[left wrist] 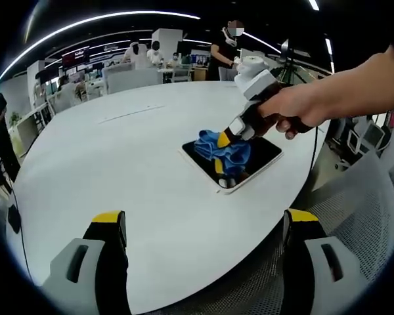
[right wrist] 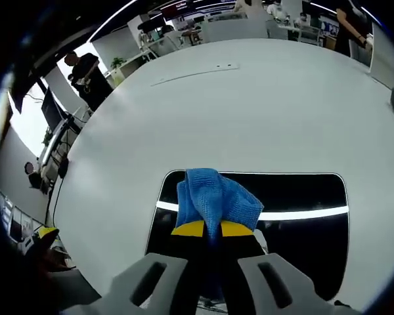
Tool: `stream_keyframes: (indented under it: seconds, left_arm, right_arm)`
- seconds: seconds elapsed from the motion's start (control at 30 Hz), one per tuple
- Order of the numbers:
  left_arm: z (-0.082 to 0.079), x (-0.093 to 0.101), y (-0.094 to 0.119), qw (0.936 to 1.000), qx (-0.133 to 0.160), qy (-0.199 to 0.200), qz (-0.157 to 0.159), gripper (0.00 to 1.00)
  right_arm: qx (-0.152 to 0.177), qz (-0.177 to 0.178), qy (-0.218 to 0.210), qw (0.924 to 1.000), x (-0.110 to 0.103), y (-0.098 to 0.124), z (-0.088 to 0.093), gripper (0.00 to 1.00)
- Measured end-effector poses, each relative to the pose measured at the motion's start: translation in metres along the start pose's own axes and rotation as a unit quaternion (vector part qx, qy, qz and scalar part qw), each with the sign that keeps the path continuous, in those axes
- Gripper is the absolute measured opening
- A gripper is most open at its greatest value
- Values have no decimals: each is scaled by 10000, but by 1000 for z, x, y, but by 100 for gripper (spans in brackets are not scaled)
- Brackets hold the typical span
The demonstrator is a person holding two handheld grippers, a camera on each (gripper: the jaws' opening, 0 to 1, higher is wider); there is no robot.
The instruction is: Wipe the mirror surface with the cleaning cloth until all visible marks leave the cleaned area.
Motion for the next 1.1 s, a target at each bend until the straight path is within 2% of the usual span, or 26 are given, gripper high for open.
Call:
stream_keyframes:
  seconds: [0.57,0.77,1.1]
  left_arm:
    - [-2,2,1,10000,82,-7,48,99]
    - [-9,2,4,9994,303,121,70,99]
    - [-8,2,3,9995,289,69,46,99]
  right_arm:
    - [-83,-122,-1,9999,0,16,28,1]
    - [-69,-156,-6,9999,1,21,35,1]
    - [-105,-195,10,9998,1,27,48,1]
Point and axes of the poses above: the point that each gripper's makers call its tool centre point, and the gripper's own axes: y roughly backward along the fingers, x roughly to its right, z roughly out of its underside, the point moved 4 cm from there along y, roughly backward along the fingers, and after that the axes turned 15 degrees about -y, right-handed, at the moved point
